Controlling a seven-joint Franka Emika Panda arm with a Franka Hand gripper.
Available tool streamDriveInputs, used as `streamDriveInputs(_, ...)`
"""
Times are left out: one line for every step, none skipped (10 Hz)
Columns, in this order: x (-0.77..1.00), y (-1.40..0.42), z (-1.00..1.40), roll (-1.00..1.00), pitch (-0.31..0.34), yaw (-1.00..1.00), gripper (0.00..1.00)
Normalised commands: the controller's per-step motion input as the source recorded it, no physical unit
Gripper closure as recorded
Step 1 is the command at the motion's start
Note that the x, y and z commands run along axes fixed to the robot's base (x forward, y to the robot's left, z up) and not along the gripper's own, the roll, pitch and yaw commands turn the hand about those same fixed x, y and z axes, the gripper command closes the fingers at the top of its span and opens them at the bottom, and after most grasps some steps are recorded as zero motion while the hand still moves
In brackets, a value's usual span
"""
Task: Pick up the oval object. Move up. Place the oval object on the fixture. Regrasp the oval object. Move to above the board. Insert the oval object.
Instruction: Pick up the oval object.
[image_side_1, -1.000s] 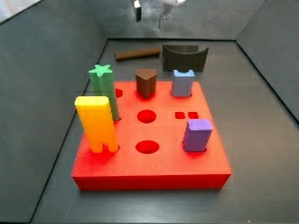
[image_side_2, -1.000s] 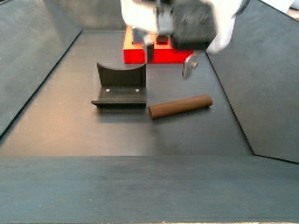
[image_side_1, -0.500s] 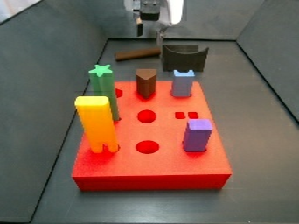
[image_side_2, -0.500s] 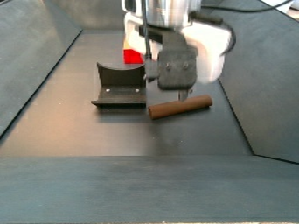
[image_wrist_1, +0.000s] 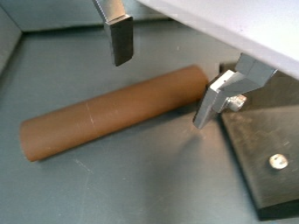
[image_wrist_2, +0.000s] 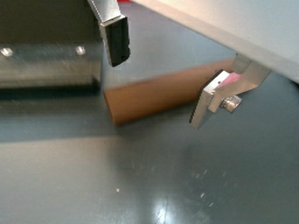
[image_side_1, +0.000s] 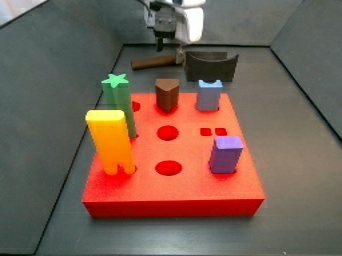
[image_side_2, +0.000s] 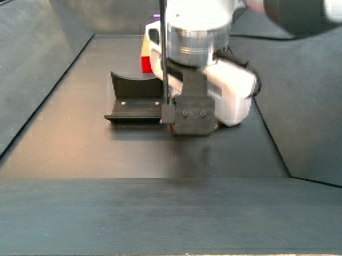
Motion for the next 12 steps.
streamDriveInputs(-0.03,0.01,-0.01,-0.11,-0.037,-0.22,0.0)
streamDriveInputs(-0.05,0.0,0.0,-0.07,-0.049,-0.23,0.0)
streamDriveInputs(-0.03,0.0,-0.06,-0.01,-0.031,-0.2,0.0)
streamDriveInputs(-0.02,0.0,-0.16,-0.02,-0.033,-0.18,0.0)
streamDriveInputs(-0.06,0.0,-0.17,-0.03,-0.056,-0.15,0.0)
streamDriveInputs(-0.01,0.0,-0.19,-0.03,-0.041,-0.15,0.0)
streamDriveInputs(-0.03,0.0,-0.21,-0.05,-0.053,-0.13,0.0)
streamDriveInputs(-0.05,0.0,-0.2,-0.04,-0.059,-0.12,0.0)
streamDriveInputs(-0.03,0.0,-0.19,-0.04,-0.057,-0.1,0.0)
streamDriveInputs(0.0,0.0,-0.1,-0.03,-0.047,0.0,0.0)
streamDriveInputs(-0.01,0.0,0.0,0.0,-0.069,0.0,0.0)
streamDriveInputs(0.0,0.0,0.0,0.0,0.0,0.0,0.0)
